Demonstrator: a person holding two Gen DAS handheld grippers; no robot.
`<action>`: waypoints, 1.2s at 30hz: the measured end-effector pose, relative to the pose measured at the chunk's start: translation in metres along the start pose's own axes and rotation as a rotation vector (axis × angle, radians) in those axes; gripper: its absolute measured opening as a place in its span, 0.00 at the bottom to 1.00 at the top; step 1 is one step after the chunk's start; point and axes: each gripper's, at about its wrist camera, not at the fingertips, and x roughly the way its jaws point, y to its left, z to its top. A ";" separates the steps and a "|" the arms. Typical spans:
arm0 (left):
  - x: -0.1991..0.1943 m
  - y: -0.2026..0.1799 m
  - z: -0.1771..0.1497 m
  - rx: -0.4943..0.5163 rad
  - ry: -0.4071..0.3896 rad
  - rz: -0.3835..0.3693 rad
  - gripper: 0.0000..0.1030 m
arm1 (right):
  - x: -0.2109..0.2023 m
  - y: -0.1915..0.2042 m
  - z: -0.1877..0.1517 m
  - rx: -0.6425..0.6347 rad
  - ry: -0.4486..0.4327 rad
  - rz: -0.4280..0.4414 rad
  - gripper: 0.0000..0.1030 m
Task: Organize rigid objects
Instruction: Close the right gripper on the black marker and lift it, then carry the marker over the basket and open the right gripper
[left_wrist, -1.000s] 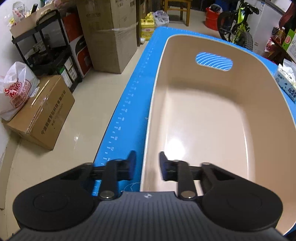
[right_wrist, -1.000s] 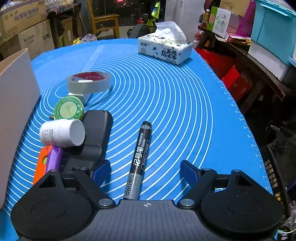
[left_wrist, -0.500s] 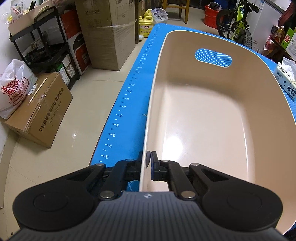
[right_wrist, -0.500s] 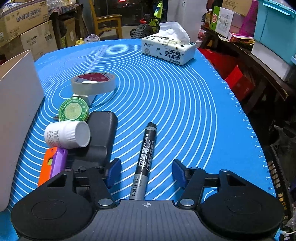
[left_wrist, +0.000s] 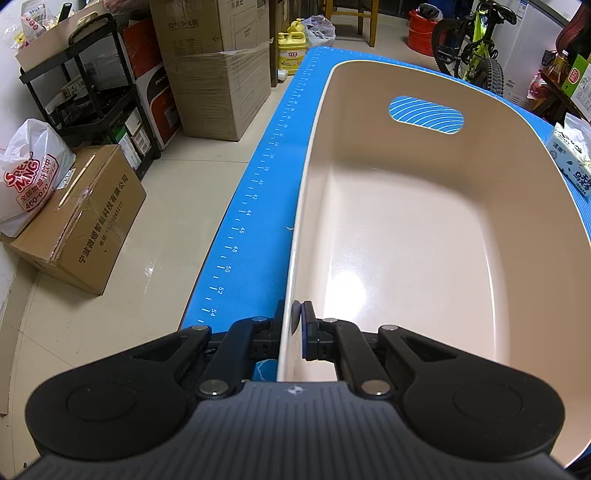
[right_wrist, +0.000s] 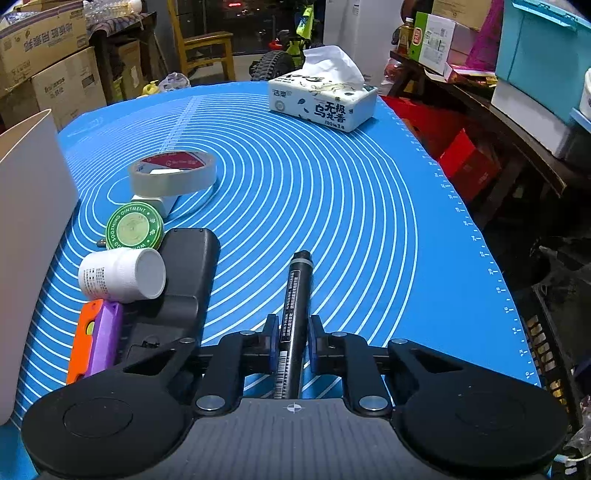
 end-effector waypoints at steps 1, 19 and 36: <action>0.000 0.000 0.000 0.000 0.000 0.000 0.08 | 0.000 0.001 0.000 -0.001 -0.001 -0.002 0.24; 0.001 0.001 -0.001 -0.004 -0.001 -0.003 0.08 | -0.083 0.052 0.065 -0.028 -0.284 0.181 0.24; 0.003 0.001 -0.002 -0.002 0.006 -0.008 0.07 | -0.095 0.186 0.106 -0.186 -0.310 0.418 0.24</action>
